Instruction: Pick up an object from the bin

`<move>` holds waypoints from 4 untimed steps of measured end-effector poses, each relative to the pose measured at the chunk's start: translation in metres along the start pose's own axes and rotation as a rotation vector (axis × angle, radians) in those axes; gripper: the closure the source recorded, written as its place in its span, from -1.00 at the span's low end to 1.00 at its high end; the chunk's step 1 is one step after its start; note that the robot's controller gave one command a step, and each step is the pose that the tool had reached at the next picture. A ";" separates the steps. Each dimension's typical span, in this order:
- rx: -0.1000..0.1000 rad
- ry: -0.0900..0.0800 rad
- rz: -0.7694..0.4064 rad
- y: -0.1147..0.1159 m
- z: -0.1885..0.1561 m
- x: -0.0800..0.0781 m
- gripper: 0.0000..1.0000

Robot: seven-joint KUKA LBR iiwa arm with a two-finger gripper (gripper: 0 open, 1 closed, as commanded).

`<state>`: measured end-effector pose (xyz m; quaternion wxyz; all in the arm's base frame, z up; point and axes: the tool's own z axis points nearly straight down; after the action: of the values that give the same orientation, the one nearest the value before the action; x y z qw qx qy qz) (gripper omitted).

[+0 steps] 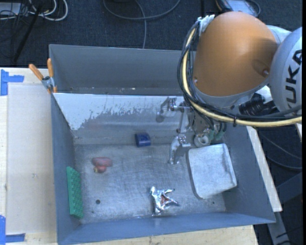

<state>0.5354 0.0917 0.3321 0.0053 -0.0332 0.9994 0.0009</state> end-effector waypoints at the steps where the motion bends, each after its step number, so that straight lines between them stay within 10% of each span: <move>1: -0.001 0.021 -0.206 -0.050 0.110 0.066 -1.00; 2: -0.003 0.010 -0.646 -0.045 0.261 0.020 -1.00; 3: -0.004 0.001 -0.895 -0.084 0.260 0.027 -1.00; 4: -0.001 0.007 -0.891 -0.087 0.258 0.027 1.00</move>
Offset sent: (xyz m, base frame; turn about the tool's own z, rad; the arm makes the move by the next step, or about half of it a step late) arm -0.0595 -0.0531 -0.1073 -0.2070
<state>0.5168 0.0036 0.0733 0.0019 -0.4606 0.8876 -0.0013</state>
